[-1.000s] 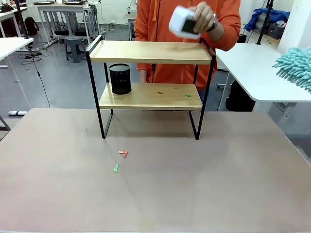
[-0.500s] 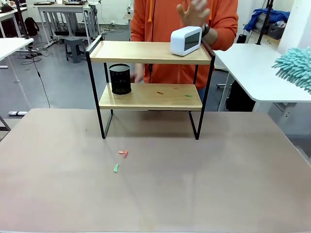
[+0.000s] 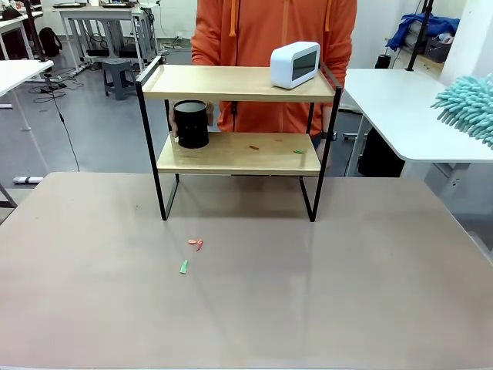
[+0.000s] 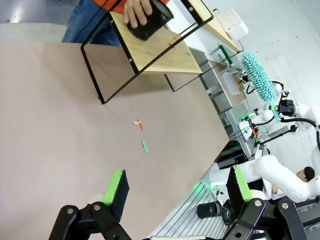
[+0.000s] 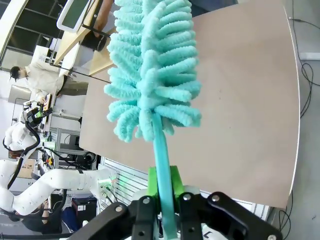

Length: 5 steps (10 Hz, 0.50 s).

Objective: Clean the shelf.
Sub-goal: Clean the remaining tier of the Shelf with the Duster once objects are removed.

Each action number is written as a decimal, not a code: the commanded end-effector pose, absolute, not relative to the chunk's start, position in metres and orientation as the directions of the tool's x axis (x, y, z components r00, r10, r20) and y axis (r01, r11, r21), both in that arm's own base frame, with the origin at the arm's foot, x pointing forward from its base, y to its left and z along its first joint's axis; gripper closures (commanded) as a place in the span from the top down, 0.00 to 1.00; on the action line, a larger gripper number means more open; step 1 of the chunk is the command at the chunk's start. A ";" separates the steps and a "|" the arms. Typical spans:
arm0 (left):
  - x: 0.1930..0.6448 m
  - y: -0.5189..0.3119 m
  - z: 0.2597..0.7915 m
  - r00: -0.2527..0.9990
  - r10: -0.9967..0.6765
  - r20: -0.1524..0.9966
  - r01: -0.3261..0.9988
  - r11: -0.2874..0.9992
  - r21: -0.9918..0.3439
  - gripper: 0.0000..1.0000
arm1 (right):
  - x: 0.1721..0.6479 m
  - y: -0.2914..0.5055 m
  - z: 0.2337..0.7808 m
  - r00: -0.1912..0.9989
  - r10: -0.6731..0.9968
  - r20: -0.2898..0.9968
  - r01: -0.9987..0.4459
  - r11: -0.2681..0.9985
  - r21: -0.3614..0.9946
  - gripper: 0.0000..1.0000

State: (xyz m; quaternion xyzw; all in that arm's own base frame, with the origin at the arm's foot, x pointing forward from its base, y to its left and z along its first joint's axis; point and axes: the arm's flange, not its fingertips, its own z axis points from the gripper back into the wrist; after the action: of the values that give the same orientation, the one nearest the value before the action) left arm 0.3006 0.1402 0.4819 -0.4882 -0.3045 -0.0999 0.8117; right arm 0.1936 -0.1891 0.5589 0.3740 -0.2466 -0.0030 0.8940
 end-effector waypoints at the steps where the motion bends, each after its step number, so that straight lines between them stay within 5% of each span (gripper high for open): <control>1: 0.301 0.138 0.482 0.777 0.146 0.612 0.480 0.490 -0.727 1.00 | 0.194 -0.189 0.559 0.878 -0.190 0.439 -0.179 0.720 0.670 0.12; 5: 0.301 0.138 0.482 0.777 0.146 0.612 0.480 0.490 -0.727 1.00 | 0.160 -0.089 0.585 0.880 0.137 0.456 -0.364 0.811 0.459 0.12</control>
State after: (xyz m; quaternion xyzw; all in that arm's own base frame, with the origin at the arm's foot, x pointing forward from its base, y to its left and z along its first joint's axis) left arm 0.3007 0.1402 0.4820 -0.4882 -0.3045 -0.1000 0.8118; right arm 0.1775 -0.1135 0.5814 0.2963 -0.2147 0.0912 0.9262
